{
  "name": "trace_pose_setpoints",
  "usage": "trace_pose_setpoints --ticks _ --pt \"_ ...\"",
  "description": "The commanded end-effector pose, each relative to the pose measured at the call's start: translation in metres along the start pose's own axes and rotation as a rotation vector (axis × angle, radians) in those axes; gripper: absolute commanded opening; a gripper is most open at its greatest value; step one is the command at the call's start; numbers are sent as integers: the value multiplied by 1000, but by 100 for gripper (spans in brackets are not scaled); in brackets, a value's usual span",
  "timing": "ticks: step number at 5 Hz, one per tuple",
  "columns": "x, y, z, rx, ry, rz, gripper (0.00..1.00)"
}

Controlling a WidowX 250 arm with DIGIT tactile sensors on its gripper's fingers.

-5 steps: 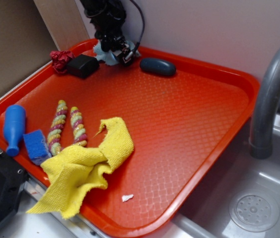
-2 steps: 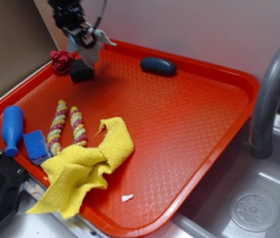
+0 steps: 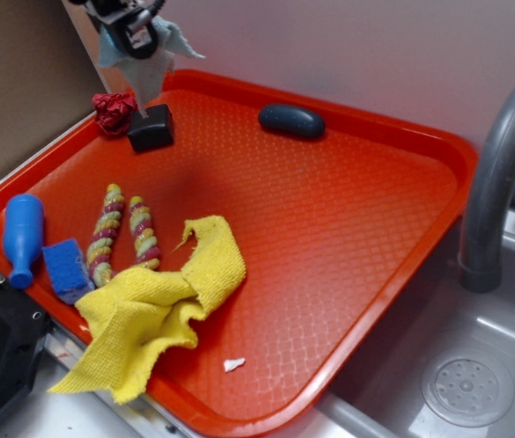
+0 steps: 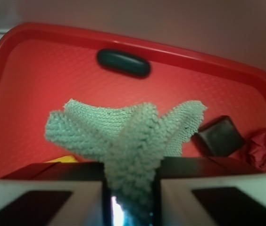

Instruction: Grab the blue cloth.

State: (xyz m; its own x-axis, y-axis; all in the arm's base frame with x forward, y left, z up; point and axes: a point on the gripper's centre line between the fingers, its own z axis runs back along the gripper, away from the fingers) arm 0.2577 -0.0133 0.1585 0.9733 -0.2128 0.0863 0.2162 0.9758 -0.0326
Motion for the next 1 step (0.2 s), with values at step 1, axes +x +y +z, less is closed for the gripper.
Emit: trace_pose_setpoints --ticks 1 --pt "27 -40 8 100 -47 -43 0"
